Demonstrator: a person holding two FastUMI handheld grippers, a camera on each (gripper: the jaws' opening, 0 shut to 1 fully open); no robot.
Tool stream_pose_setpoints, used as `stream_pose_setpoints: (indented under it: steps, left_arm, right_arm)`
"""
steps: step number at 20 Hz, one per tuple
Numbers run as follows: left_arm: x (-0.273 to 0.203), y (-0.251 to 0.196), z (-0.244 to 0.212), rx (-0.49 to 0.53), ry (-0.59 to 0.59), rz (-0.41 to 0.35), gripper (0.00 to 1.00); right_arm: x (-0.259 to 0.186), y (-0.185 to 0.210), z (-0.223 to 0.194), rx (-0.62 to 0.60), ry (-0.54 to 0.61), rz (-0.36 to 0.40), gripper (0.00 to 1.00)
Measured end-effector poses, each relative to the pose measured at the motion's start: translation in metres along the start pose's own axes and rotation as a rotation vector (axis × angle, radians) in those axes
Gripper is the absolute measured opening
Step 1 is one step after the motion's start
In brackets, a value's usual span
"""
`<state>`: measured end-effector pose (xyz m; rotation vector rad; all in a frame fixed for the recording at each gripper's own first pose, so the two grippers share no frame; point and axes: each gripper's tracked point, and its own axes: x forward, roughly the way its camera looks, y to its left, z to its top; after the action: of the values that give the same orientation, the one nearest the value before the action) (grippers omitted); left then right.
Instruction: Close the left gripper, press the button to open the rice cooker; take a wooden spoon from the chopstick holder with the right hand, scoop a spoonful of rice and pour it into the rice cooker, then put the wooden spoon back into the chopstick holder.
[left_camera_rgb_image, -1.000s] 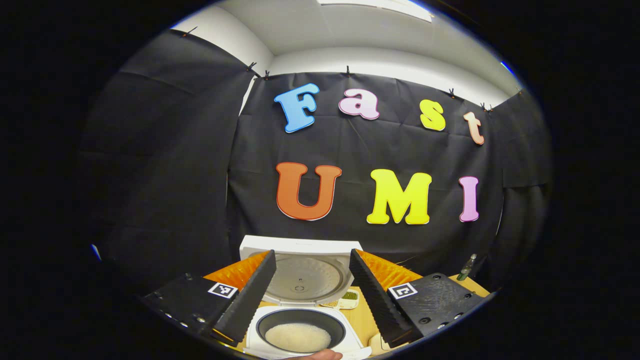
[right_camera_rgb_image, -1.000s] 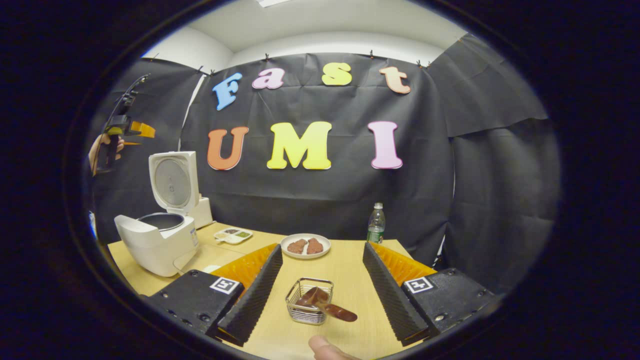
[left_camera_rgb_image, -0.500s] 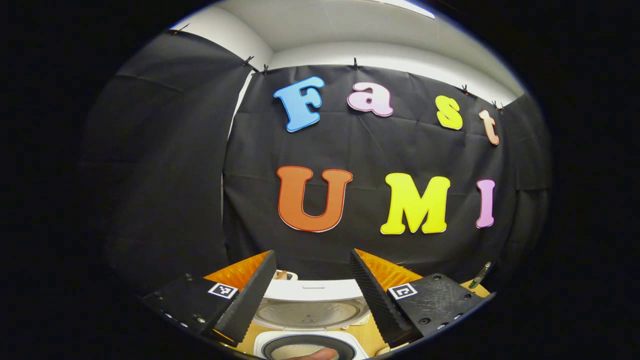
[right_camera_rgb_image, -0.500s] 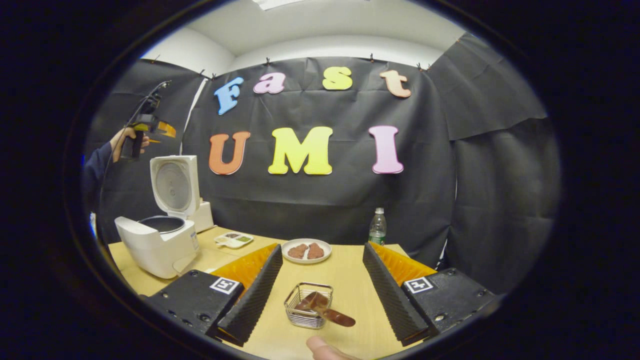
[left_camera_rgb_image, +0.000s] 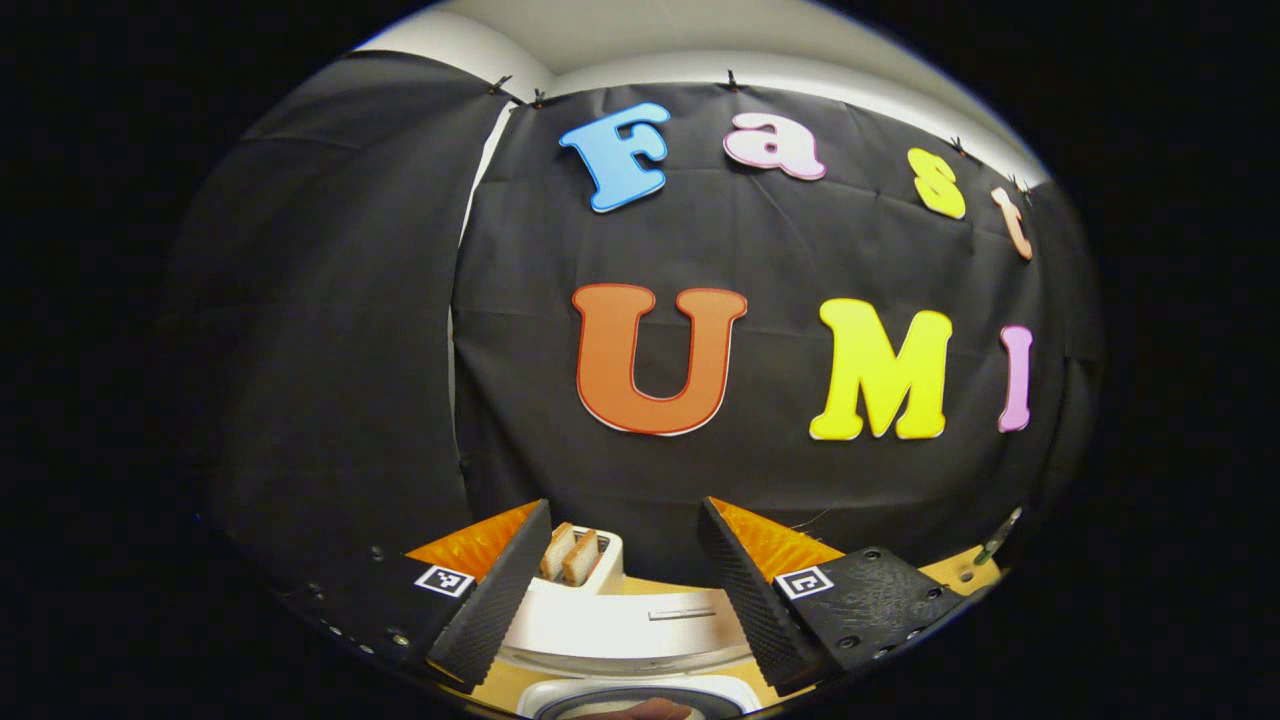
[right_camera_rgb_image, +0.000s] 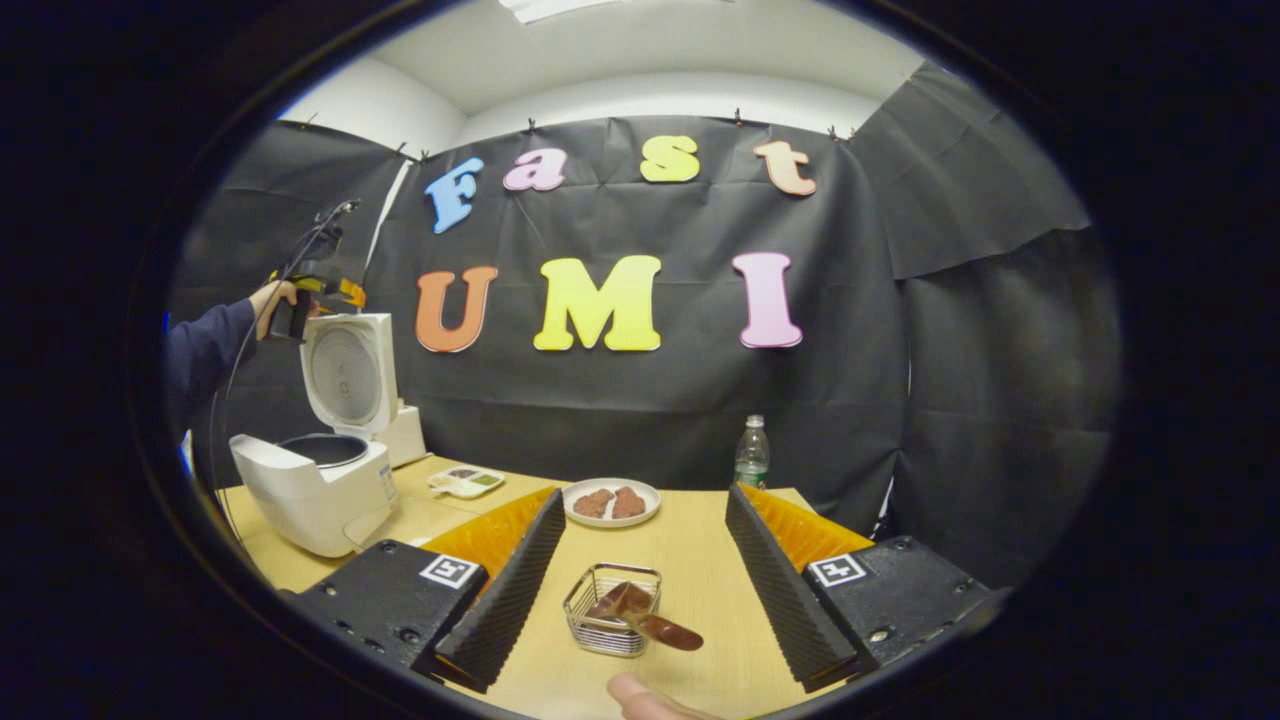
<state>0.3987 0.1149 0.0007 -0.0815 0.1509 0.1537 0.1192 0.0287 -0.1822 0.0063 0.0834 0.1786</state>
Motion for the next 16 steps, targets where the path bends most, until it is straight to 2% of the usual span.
stream_pose_setpoints:
  steps: [2,4,8,16]
  left_arm:
    - [0.004,-0.004,-0.010,-0.012,0.045,-0.011,0.94]
    - [0.003,-0.001,-0.011,0.038,0.040,0.015,0.97]
    - [-0.006,-0.002,-0.013,0.027,0.061,0.019,0.96]
    - [-0.059,-0.005,-0.033,0.020,0.082,0.009,0.96]
  right_arm:
    - [-0.003,0.000,0.001,-0.005,-0.006,-0.002,1.00]
    - [-0.005,-0.001,0.001,-0.007,-0.006,-0.008,1.00]
    - [-0.012,0.002,0.005,-0.002,-0.013,-0.006,1.00]
    - [-0.037,0.005,0.012,0.008,-0.022,-0.008,1.00]
